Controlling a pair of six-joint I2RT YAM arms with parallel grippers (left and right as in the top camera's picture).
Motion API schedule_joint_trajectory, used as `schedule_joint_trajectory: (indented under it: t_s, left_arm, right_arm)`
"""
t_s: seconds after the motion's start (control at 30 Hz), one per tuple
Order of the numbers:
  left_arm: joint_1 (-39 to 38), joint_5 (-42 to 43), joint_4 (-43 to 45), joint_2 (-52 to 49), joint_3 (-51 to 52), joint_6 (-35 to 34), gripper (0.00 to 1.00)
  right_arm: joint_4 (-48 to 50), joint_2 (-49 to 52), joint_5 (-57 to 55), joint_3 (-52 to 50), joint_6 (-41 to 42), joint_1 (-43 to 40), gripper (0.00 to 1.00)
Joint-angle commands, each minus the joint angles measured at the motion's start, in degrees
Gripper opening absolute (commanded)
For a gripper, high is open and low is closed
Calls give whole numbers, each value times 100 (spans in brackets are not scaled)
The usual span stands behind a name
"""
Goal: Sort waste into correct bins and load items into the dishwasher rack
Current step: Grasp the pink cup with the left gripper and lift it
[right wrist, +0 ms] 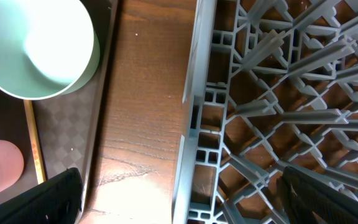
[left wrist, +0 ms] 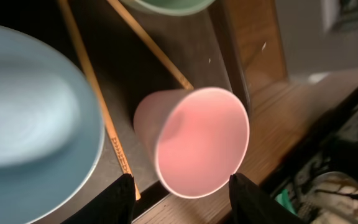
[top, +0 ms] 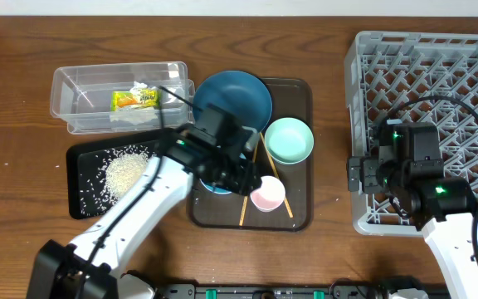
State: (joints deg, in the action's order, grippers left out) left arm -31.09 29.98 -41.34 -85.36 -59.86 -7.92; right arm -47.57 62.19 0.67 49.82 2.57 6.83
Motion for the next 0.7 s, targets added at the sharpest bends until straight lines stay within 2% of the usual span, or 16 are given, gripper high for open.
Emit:
schedule_joint_trajectory:
  t_s: [0.0,0.27,0.3,0.37,0.43,0.47,0.57,0.67]
  left_arm:
    - [-337,-654,-17,-203,-35,-33,52]
    - [-726,-1274,7,-765,-35,-374,51]
    - [-726,-1270,24,-822,-37,-404,46]
    - [-723,-1272,50,-896,-37,-492,28]
    - [-723,-1272,83,-885,-42,-490,13]
    - [-721,-1272,107,-855,-52,-492,9]
    - [-678,-1270,116,-739,-136,-496,6]
    - [-520,-1165,114,-514,-227,-730,6]
  right_arm:
    - [-20,-31,48,118,61,107,99]
    - [-74,-31,48,118,61,107,99]
    - [-76,-31,48,118,61,107,99]
    - [-87,-31,48,118,61,107,99]
    - [-94,-31,48,118,61,107,99]
    - [-96,-31,48,118,61,107,99]
    - [-120,-31,28,118,55,107,99]
    - [-267,-31,-789,118,210,94,99]
